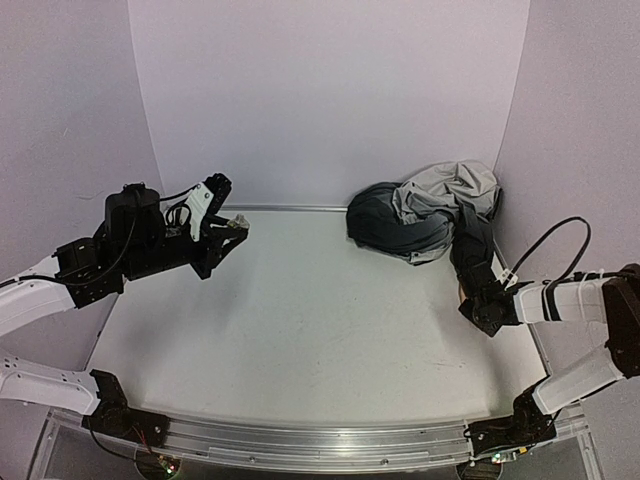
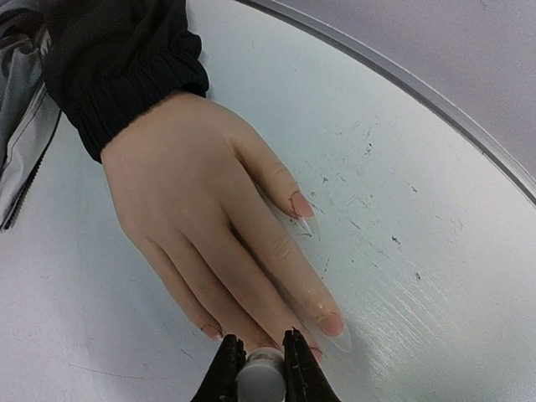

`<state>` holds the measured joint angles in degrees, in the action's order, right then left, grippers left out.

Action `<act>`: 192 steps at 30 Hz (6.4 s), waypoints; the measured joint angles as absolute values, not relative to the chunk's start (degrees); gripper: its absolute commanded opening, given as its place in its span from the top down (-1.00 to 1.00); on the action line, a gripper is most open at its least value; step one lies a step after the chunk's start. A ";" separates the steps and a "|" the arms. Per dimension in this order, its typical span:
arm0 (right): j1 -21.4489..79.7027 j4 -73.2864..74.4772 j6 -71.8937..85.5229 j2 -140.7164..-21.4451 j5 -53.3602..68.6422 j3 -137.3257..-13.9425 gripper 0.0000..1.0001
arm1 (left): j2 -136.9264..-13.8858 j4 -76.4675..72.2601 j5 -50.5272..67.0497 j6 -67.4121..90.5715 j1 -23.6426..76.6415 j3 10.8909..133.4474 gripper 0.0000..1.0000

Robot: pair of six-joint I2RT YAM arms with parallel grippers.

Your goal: Paint the nails

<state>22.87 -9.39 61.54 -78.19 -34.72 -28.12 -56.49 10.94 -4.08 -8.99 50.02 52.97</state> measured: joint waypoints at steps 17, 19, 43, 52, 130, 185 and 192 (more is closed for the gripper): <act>22.72 -10.81 61.06 -79.35 -35.24 -29.02 1.00 | -56.49 10.94 -4.08 -8.99 50.02 52.97 1.00; 22.72 -10.81 61.01 -79.35 -35.24 -29.02 1.00 | -56.49 10.94 -4.08 -8.99 50.02 52.97 1.00; 22.52 -8.36 63.31 -79.35 -34.24 -29.02 1.00 | -56.49 10.92 -4.08 -8.99 50.02 52.97 1.00; 22.52 -7.07 64.38 -79.42 -34.06 -29.02 1.00 | -56.14 10.94 -4.08 -8.99 50.02 52.95 1.00; 22.52 -10.37 61.32 -77.91 -33.98 -27.90 1.00 | -56.12 10.92 -3.55 -8.99 49.87 52.69 1.00; 22.52 -9.34 62.78 -73.30 -33.69 -26.48 1.00 | -56.10 10.92 -3.16 -8.97 49.87 52.69 1.00; 22.52 -10.17 62.26 -74.85 -34.09 -26.48 1.00 | -56.10 10.92 -3.16 -8.97 49.87 52.69 1.00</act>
